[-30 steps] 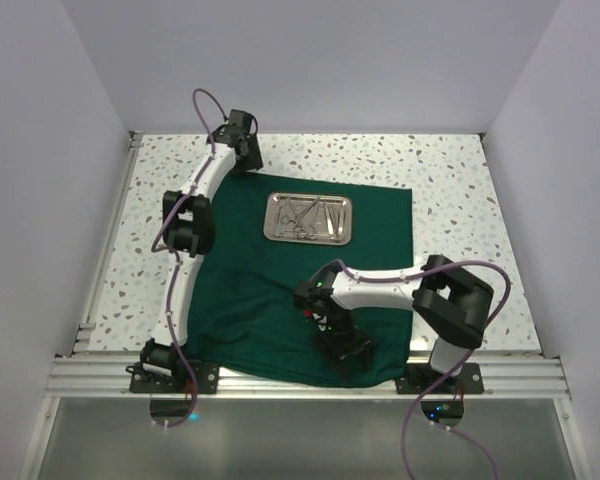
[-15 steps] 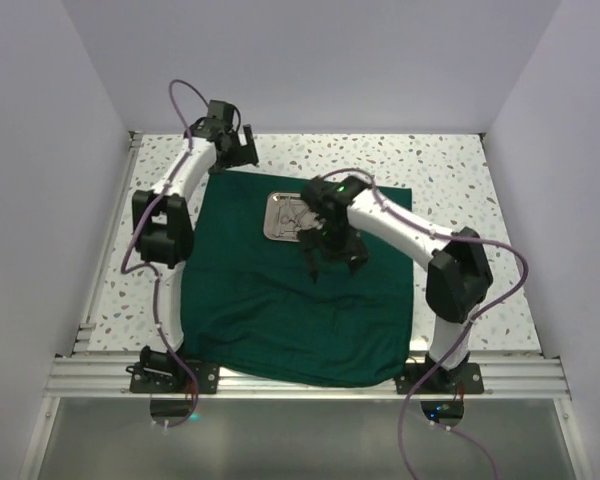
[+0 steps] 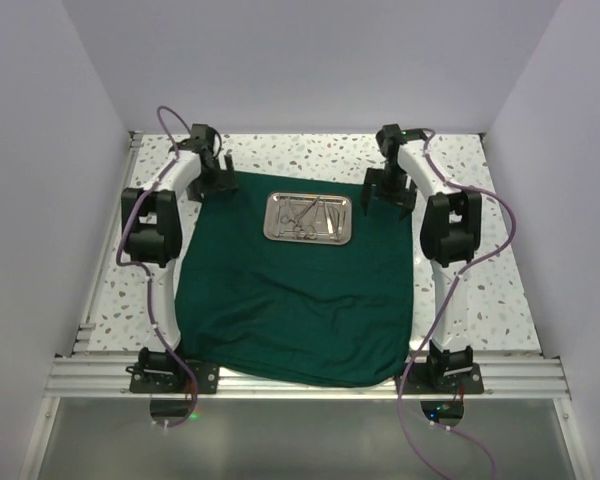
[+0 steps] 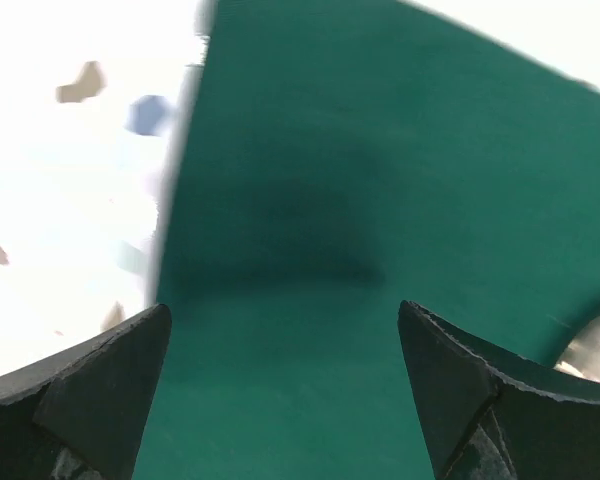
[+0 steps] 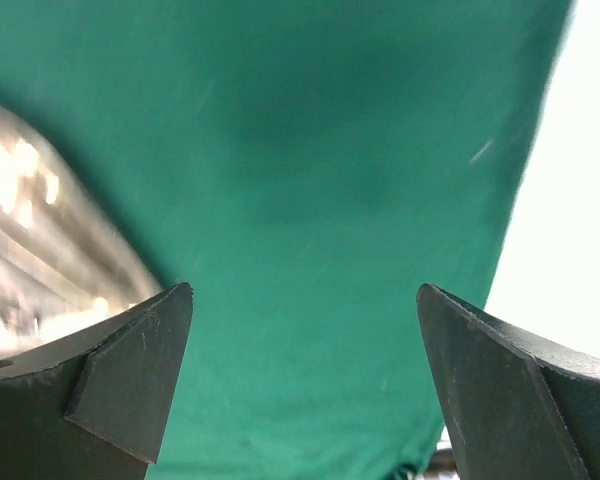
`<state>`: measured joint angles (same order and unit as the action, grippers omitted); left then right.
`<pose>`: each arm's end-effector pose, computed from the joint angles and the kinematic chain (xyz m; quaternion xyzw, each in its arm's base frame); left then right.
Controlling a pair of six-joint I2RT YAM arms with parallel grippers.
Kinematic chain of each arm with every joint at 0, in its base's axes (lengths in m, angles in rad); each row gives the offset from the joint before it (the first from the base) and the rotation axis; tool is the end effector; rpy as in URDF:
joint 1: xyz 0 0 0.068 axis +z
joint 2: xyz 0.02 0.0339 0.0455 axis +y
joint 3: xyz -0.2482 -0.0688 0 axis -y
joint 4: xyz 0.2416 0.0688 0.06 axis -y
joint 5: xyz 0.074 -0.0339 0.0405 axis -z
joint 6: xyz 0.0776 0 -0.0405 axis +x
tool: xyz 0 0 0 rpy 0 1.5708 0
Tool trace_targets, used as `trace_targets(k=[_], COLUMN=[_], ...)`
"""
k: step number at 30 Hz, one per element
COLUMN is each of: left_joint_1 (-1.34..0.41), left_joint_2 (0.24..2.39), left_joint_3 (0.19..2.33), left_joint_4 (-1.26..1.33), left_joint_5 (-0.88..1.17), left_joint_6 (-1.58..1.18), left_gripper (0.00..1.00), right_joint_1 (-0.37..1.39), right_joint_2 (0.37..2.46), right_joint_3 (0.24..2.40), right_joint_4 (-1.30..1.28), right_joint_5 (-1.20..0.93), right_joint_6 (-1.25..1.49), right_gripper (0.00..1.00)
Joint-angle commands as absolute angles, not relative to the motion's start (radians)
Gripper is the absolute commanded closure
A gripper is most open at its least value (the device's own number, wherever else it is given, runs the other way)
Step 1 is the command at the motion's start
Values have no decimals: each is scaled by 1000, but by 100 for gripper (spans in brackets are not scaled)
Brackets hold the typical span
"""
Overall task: Open and lay out the surgical kit
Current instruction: Smooth out the surgical kit at the center of the board.
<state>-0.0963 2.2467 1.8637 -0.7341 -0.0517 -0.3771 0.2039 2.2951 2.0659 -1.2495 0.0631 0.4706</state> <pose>0.4863 -0.0429 0.1363 -0.1421 0.9637 -0.0282 0.2245 0.4390 0.0858 0.1521 0.1342 0.9894 -0.0145 0.0538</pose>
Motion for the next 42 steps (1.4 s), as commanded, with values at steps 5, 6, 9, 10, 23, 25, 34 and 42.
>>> trace_targets(k=[5, 6, 9, 10, 23, 25, 34, 42], left_joint_1=[0, 0, 0, 26, 26, 29, 90, 137], left_joint_2=[2336, 2354, 2399, 2414, 2499, 2497, 2536, 2525], left_joint_3=[1974, 1977, 2005, 2016, 2036, 2051, 2341, 2369], left_joint_4=[-730, -723, -719, -722, -649, -623, -608, -472], left_joint_5=[0, 20, 46, 58, 166, 143, 6, 72], left_joint_6=[-351, -350, -357, -357, -393, -423, -548, -614], left_gripper=[1, 1, 3, 4, 100, 100, 100, 53], right_joint_1=[65, 63, 58, 58, 60, 57, 8, 3], right_joint_2=[2419, 2439, 2482, 2512, 2615, 2672, 2683, 2646], right_joint_3=[2238, 2250, 2312, 2336, 2370, 2500, 2600, 2597], right_joint_4=[-1275, -1267, -1270, -1270, -1172, -1180, -832, -615], right_joint_5=[121, 129, 146, 146, 3, 3, -49, 9], right_joint_6=[483, 483, 485, 485, 508, 517, 678, 713], right_gripper=[2, 3, 3, 3, 100, 100, 100, 55])
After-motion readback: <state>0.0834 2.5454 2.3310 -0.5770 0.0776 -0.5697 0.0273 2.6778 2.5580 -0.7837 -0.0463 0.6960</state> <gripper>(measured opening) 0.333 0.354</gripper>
